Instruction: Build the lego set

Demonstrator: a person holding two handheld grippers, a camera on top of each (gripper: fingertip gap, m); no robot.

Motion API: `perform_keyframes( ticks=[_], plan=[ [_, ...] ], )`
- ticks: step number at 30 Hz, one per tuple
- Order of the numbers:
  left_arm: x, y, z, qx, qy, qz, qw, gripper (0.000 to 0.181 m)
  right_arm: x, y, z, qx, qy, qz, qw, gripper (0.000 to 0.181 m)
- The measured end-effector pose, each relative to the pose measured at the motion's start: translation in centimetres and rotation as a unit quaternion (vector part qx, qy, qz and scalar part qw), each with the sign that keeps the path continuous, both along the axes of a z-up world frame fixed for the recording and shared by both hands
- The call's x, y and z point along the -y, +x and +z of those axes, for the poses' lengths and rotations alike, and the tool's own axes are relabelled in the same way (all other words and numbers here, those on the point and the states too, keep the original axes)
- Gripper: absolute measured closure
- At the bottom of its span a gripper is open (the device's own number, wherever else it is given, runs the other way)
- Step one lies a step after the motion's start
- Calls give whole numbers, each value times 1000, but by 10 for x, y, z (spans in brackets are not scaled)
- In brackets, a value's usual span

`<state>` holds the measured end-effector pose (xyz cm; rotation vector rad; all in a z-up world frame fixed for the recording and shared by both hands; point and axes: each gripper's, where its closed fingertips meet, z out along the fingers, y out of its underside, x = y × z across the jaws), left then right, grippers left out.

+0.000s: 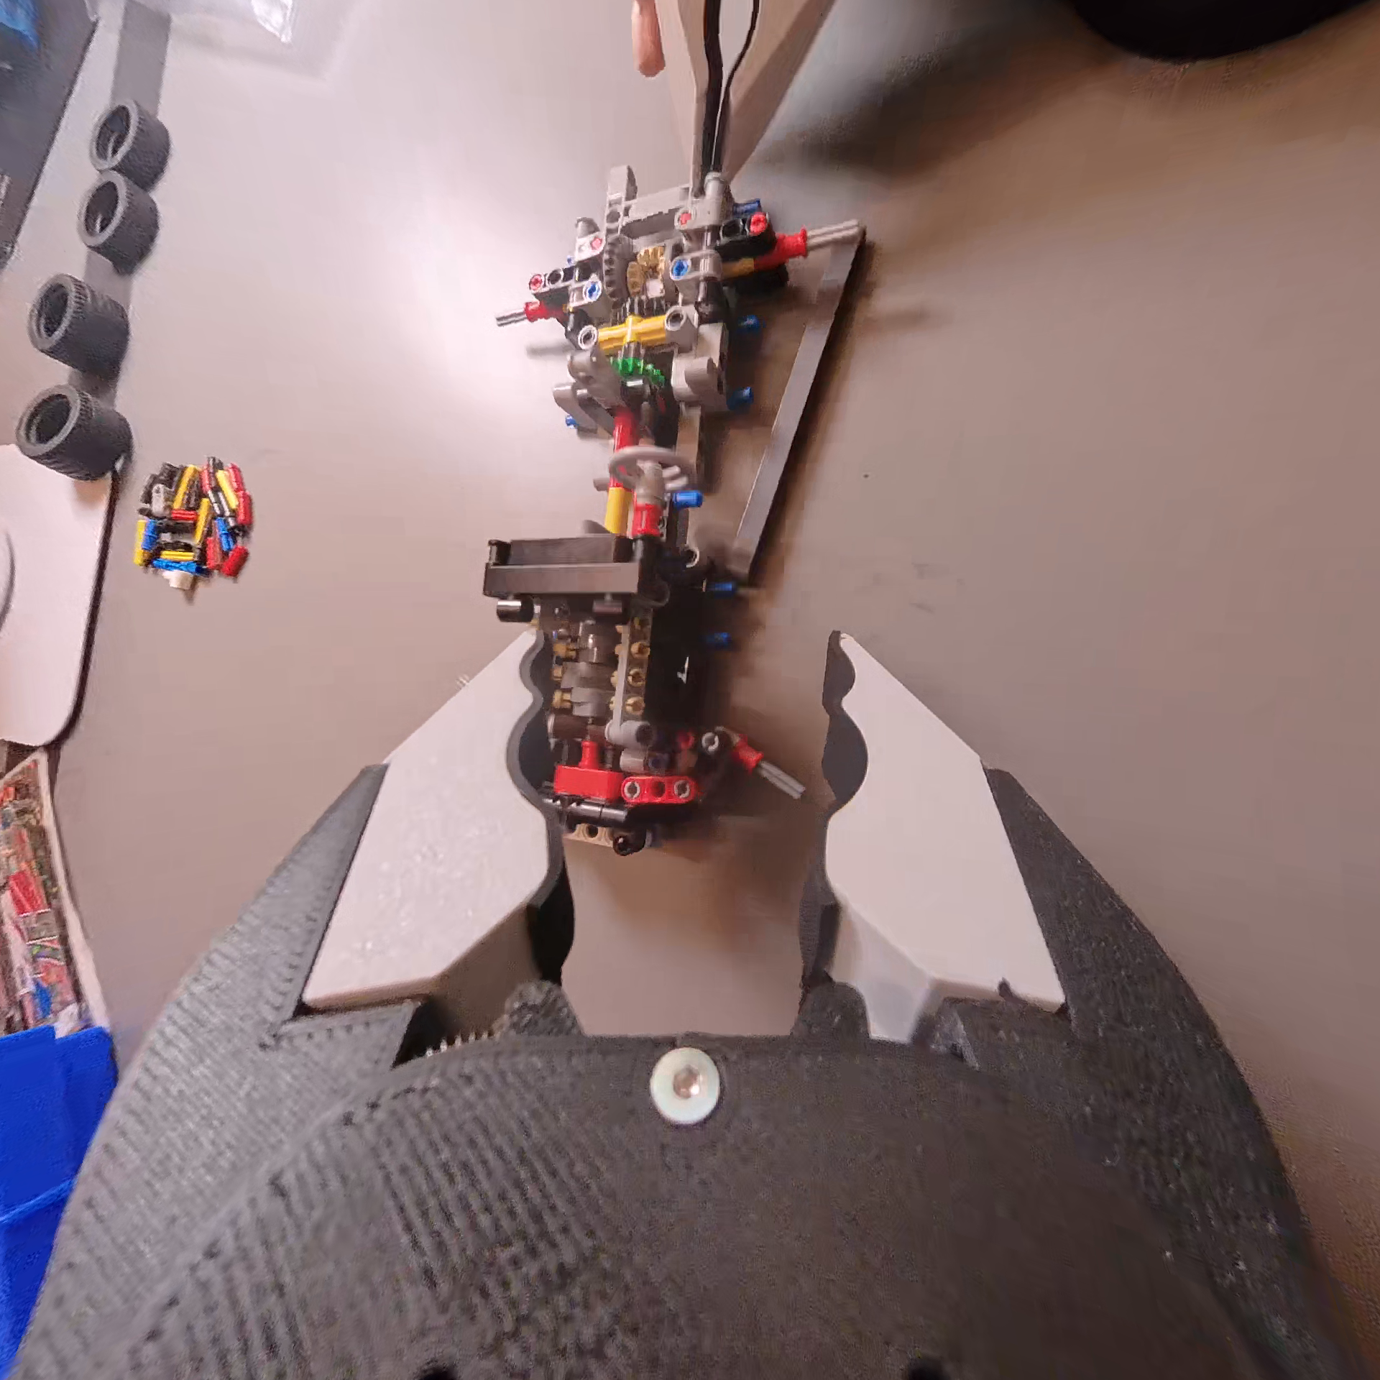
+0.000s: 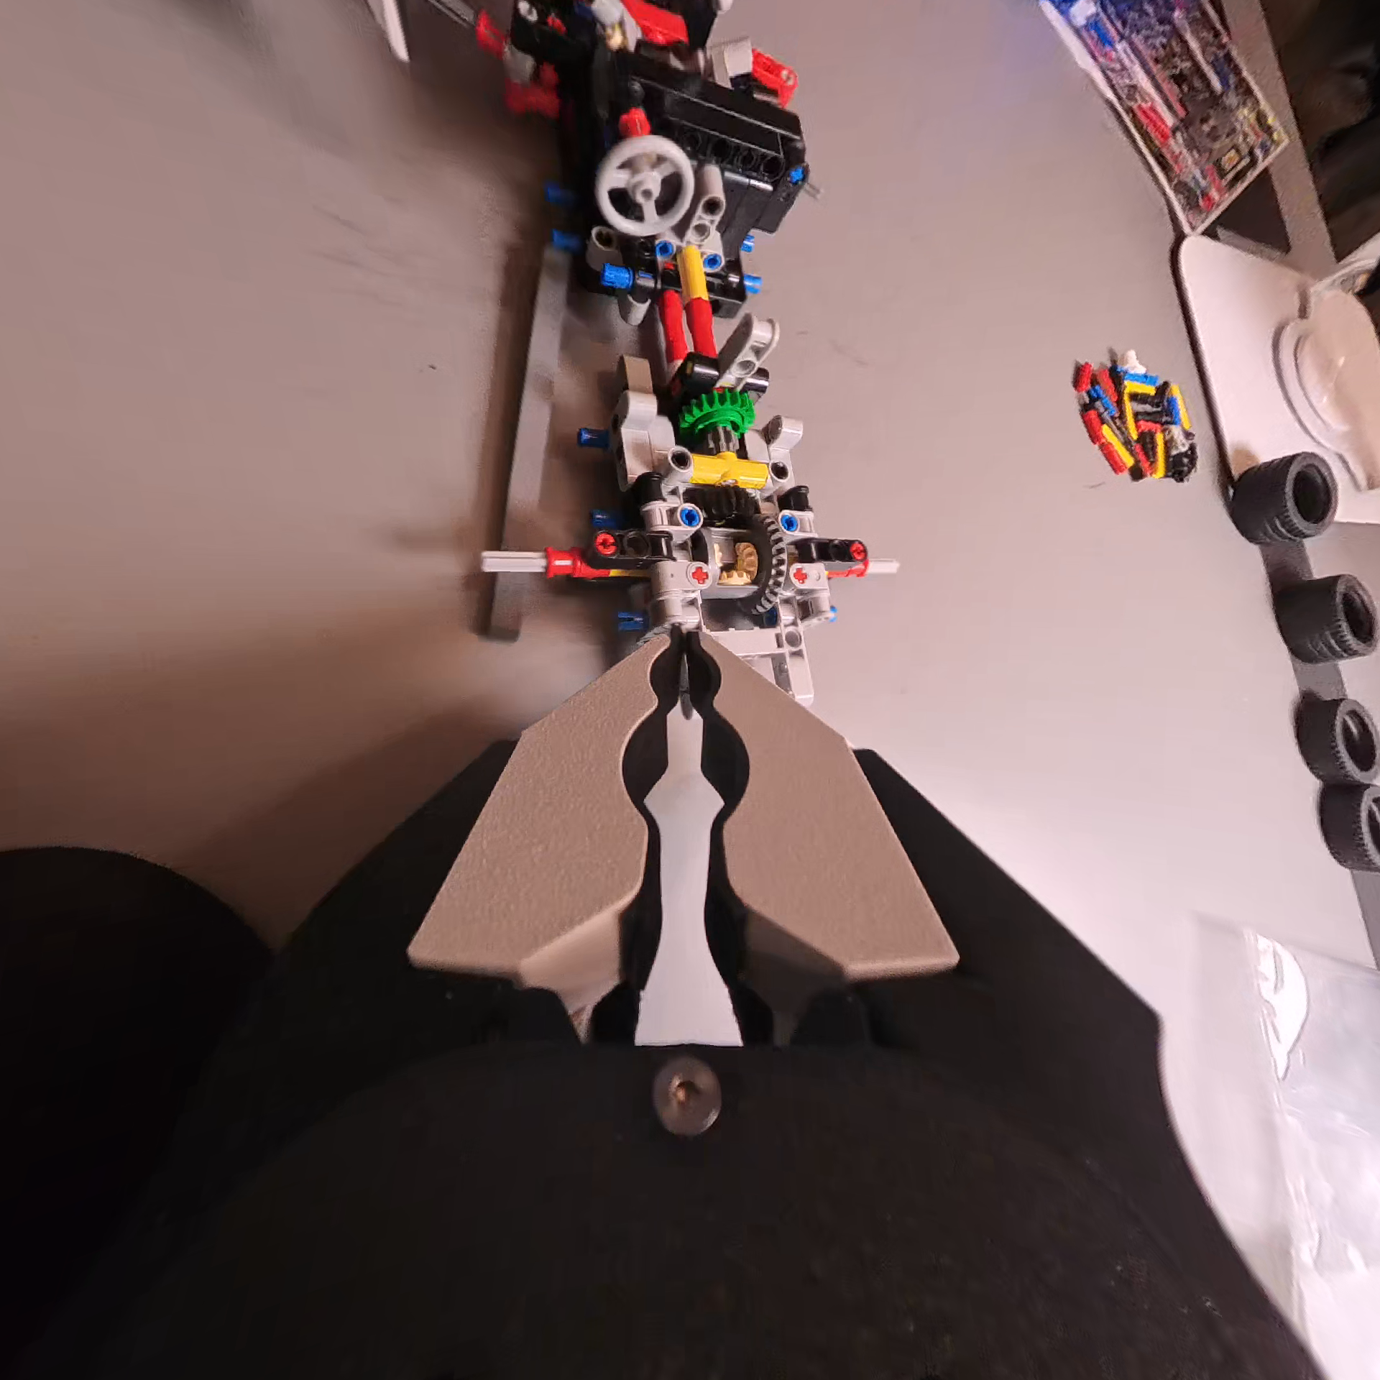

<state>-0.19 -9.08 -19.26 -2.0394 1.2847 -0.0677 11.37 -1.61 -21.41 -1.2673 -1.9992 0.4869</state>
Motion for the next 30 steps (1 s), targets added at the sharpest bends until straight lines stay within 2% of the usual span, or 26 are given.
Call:
perform_keyframes(
  ticks=[1, 3, 6, 8, 11, 13, 16, 19, 24, 27, 30],
  plan=[
    [-2, -3, -2, -8, 4, 3, 1000, 109, -3, 0, -1, 6, -1, -2, 1000, 181],
    [-9, -17, -2, -9, 12, 17, 1000, 110, -7, 0, 1, 10, 7, -3, 1000, 181],
    [-5, -33, 15, 66, 21, 18, 997, 117, -5, 3, 9, -3, 48, 13, 999, 166],
    [0, -49, 21, 93, 28, 18, 995, 115, -5, 7, 7, 4, 89, 21, 996, 159],
    [3, -73, 4, 72, 38, 10, 997, 112, -7, 6, -4, 15, 177, 43, 983, 150],
    [2, -80, -15, 53, 29, 10, 998, 109, -9, -3, -5, -6, 212, 50, 976, 153],
    [0, -70, -30, 61, 18, -5, 998, 111, -10, -16, -5, -22, 230, 61, 971, 153],
    [-5, -64, -31, 78, 12, 1, 997, 112, -8, -25, -8, -25, 242, 72, 967, 165],
    [-4, -66, -30, 81, 23, -1, 996, 115, -1, -24, -1, -30, 136, 59, 988, 165],
    [-3, -64, -22, 77, 55, -18, 995, 111, 1, -20, 10, -24, 19, 41, 999, 164],
    [-4, -61, -12, 82, 87, -38, 992, 107, -2, -17, 25, -22, -111, 21, 993, 164]
  ],
)
